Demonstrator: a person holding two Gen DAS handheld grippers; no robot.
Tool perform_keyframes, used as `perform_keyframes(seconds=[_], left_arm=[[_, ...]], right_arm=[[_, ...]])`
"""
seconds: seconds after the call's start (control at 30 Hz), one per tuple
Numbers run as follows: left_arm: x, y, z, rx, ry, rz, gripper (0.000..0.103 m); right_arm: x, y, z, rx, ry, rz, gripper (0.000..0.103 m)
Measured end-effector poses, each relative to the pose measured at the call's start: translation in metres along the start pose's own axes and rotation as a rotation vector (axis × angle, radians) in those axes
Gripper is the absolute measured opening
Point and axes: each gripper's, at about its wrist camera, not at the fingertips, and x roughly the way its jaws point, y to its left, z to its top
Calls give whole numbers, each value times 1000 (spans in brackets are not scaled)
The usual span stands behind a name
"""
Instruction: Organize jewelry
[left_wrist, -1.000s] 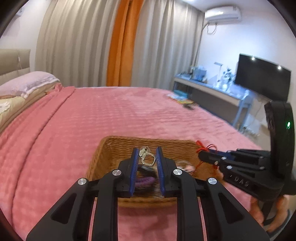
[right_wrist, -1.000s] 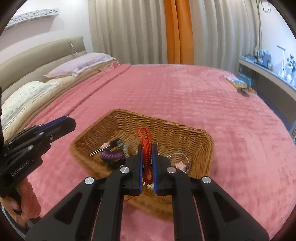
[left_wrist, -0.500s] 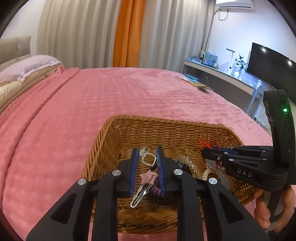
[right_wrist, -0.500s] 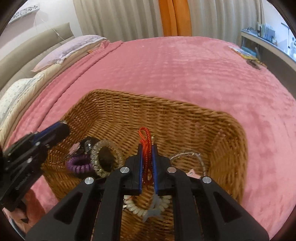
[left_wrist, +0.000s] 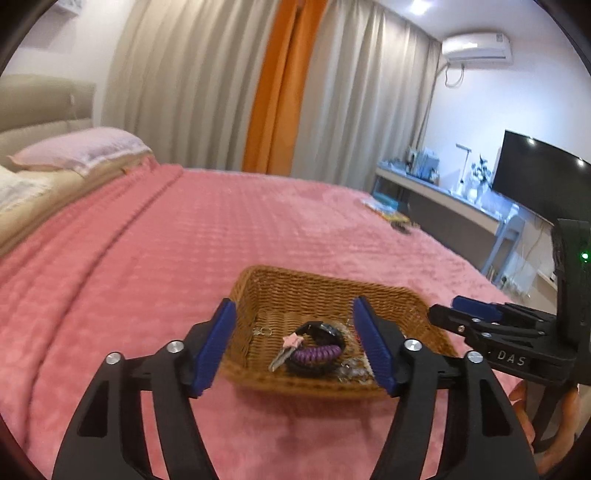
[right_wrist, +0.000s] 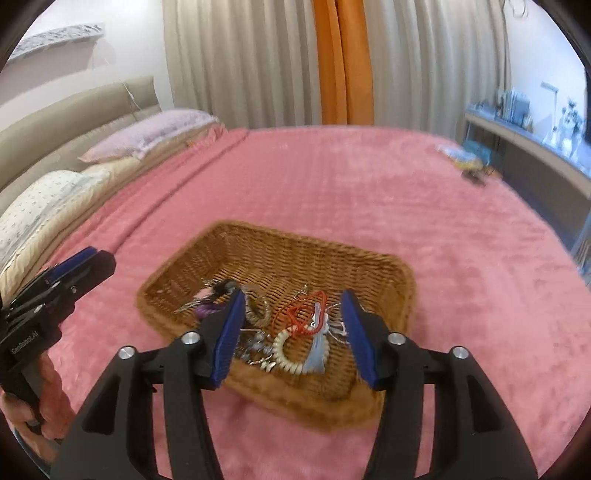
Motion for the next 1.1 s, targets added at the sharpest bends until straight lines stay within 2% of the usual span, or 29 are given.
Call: perform_keyframes(seconds=[0.1, 0.23, 0.33, 0.43, 0.5, 0.57, 0.73, 0.87, 1.1], left_arm=[[-43, -13, -12, 23, -57, 58, 75], [-95, -31, -35, 60, -155, 141, 79], [-129, -41, -58, 82, -238, 220, 82], [-149, -48, -75, 93, -280, 266, 85], [-155, -50, -86, 103, -303, 298, 85], [-156, -50, -94, 108, -303, 296, 85], [-137, -45, -114, 127, -243, 292, 85], [-122, -43, -120, 124, -191, 264, 85], [-118, -40, -123, 128, -190, 274, 85]], right_arm=[[-43, 8, -17, 1, -87, -4, 66], [-96, 24, -53, -24, -236, -95, 73], [-123, 33, -82, -31, -334, -156, 81], [-136, 38, -106, -35, -385, -187, 83], [-136, 40, -118, -29, -386, -198, 84], [-131, 39, -127, -18, -375, -193, 84], [-113, 35, -148, 10, -328, -191, 84], [-110, 34, -150, 8, -328, -183, 84], [-106, 26, -154, 30, -318, -159, 84]])
